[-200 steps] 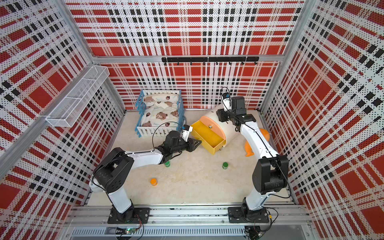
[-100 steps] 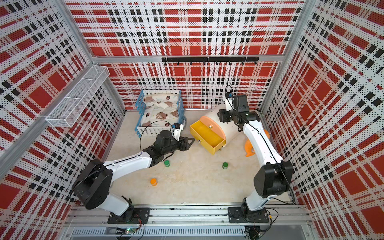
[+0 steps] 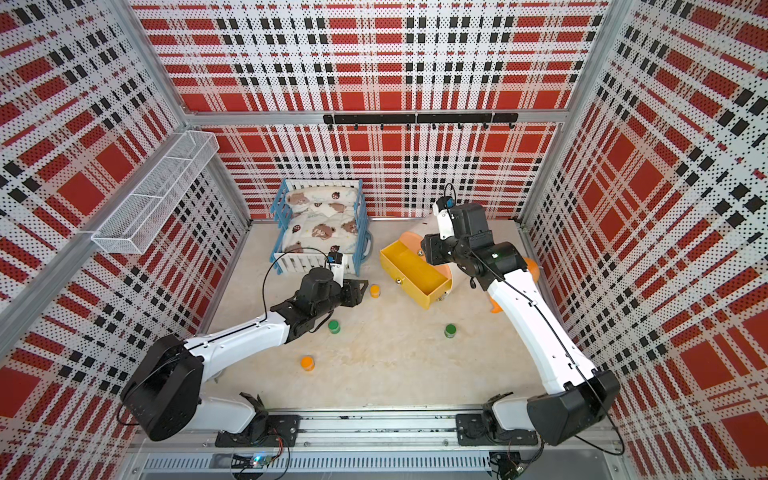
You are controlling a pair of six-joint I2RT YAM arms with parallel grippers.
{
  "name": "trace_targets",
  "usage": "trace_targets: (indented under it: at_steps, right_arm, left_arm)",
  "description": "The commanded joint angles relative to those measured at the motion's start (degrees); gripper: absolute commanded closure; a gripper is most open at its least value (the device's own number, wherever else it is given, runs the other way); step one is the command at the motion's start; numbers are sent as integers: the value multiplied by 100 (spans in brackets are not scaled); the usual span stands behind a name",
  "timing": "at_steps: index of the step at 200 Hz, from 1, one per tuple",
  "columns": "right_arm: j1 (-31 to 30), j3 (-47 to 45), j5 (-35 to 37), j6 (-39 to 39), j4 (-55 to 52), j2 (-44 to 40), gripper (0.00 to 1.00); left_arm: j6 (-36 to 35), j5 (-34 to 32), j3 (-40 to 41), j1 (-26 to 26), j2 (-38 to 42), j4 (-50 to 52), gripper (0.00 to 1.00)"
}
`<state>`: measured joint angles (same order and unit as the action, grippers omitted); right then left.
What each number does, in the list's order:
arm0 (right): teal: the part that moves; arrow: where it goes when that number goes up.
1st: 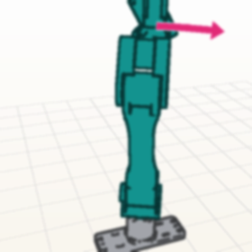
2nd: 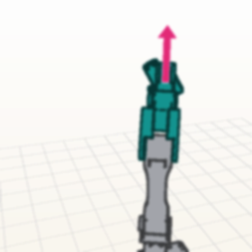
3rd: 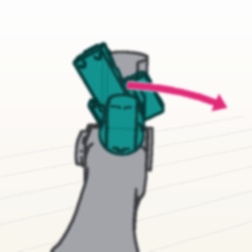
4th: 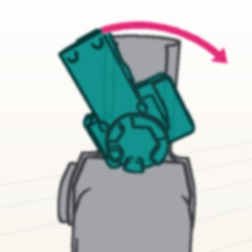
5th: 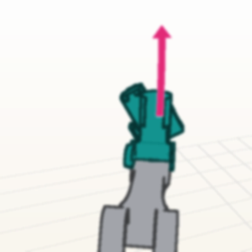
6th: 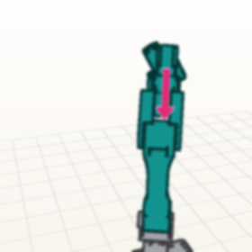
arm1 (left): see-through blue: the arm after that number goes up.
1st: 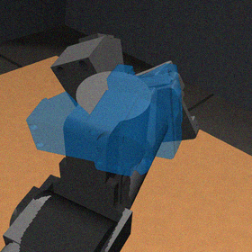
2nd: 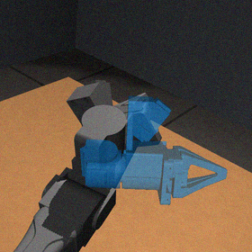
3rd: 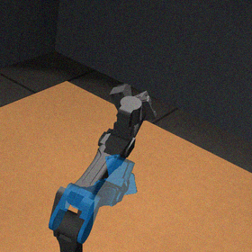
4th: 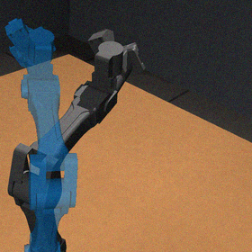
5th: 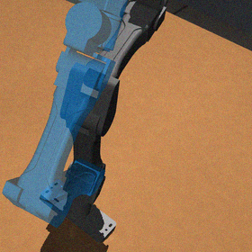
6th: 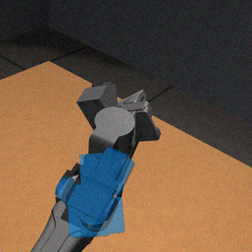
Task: Put the paint cans in the drawer according to color
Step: Pick up the paint can at the center of the board.
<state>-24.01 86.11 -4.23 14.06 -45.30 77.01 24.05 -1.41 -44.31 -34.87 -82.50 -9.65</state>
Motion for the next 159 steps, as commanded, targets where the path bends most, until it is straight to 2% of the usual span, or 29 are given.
trace_targets:
  at_steps: [1,23,37,77,114,144,159]
  right_arm:
    - [-265,-360,295,373,-131,-218,48]
    - [-432,-859,373,807,157,-520,50]
    - [-464,-1204,222,910,493,-774,50]
    - [-457,-1255,440,974,530,-972,51]
    - [-447,-1479,572,1042,520,-1110,51]
    - [-455,-1638,259,1262,805,-1323,51]
    - [-458,-1501,412,1233,665,-1353,51]
  left_arm:
    - [-88,-438,-2,-159,-401,-237,42]
    - [-126,-542,-279,-297,-924,-304,43]
    - [-233,-939,-511,-449,-1278,-265,43]
    - [-244,-1565,-1088,-612,-2205,-212,44]
    - [-68,-1953,-1258,-570,-2596,-253,43]
    - [-199,-1851,-1466,-398,-2742,-260,43]
    - [-199,-1701,-1585,-320,-2824,-233,45]
